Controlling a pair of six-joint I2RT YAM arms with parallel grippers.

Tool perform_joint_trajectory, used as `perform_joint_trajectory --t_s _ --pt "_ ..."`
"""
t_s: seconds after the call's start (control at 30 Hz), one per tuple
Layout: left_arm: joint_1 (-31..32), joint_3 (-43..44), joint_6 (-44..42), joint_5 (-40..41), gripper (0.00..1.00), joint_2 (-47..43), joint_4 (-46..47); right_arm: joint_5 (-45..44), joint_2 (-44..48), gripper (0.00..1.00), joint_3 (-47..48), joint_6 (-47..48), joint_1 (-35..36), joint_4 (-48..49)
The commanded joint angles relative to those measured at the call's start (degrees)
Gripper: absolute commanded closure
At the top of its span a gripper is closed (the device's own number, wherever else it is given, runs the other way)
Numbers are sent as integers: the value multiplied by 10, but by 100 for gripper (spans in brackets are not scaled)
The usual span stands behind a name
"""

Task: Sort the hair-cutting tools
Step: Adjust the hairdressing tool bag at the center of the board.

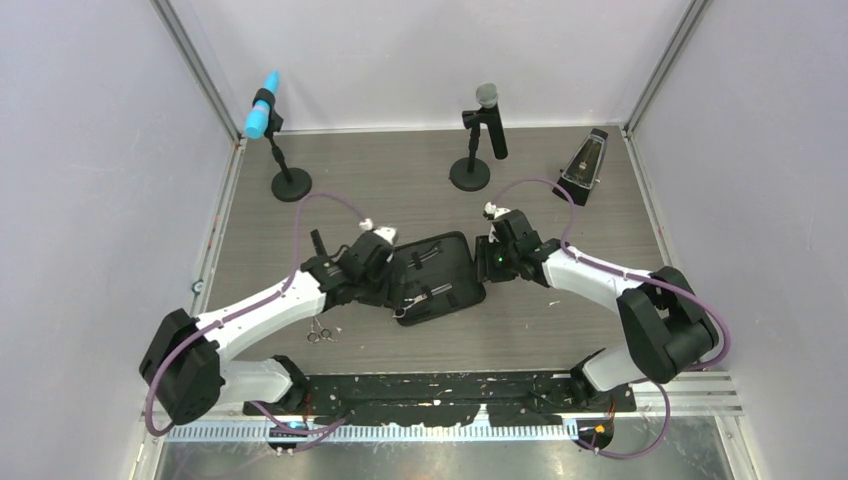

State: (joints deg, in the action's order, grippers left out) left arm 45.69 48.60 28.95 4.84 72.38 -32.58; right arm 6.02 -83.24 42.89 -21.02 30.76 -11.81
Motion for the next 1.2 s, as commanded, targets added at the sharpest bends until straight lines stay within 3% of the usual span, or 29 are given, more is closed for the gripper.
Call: perform_joint_trajectory --t_s 0.0,0.23,0.67,0.93,1.17 --pt "-31 -103 173 -27 30 -45 108 -1 -2 60 -7 -7 3 18" --pt "-62 -142 199 -119 38 -7 202 -5 1 67 -30 -8 3 11" --pt "-62 -123 188 -117 64 62 202 -11 61 70 -29 -5 10 -18" --pt "-62 -116 186 -119 76 80 185 -39 103 65 47 -13 66 -51" --pt "-61 -109 181 -126 77 90 179 -92 -3 65 156 -21 153 -108"
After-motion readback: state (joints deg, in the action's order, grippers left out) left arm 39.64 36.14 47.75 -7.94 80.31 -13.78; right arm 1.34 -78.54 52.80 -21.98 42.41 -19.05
